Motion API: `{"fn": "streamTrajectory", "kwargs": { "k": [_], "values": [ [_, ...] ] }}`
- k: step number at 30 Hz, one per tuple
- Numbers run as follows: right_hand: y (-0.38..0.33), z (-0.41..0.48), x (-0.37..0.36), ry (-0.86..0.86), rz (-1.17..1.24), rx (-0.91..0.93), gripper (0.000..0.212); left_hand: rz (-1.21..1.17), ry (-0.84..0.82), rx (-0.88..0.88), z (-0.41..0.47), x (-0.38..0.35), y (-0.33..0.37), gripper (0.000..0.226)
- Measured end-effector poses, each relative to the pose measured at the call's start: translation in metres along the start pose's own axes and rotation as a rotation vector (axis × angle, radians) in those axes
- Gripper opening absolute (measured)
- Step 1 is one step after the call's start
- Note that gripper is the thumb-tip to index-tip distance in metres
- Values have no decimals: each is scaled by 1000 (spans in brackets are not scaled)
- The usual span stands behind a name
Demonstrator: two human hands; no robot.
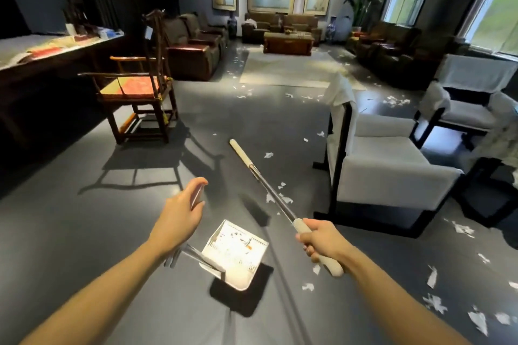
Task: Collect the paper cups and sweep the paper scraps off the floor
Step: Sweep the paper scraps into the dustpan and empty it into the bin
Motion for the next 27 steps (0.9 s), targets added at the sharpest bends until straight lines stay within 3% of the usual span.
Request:
{"fn": "streamTrajectory", "kwargs": {
  "k": [8, 19, 27],
  "values": [
    [-80, 234, 26, 29, 62, 21, 28, -21, 33, -62, 259, -36, 17, 40],
    [-209, 559, 96, 87, 60, 17, 60, -81, 82, -91, 604, -107, 52, 45],
    [-263, 781, 124, 173, 92, 25, 51, -183, -28, -83, 857, -196, 53, 42]
  ]
}}
Point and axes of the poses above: each hand's wrist, its own z-axis towards the middle knuckle, its own x-axis out of the back of the hand, y = z × x, the point moved 7 cm from there along z, towards the middle knuckle, and after that the axes turned 10 degrees about x, right-handed, at the moved point
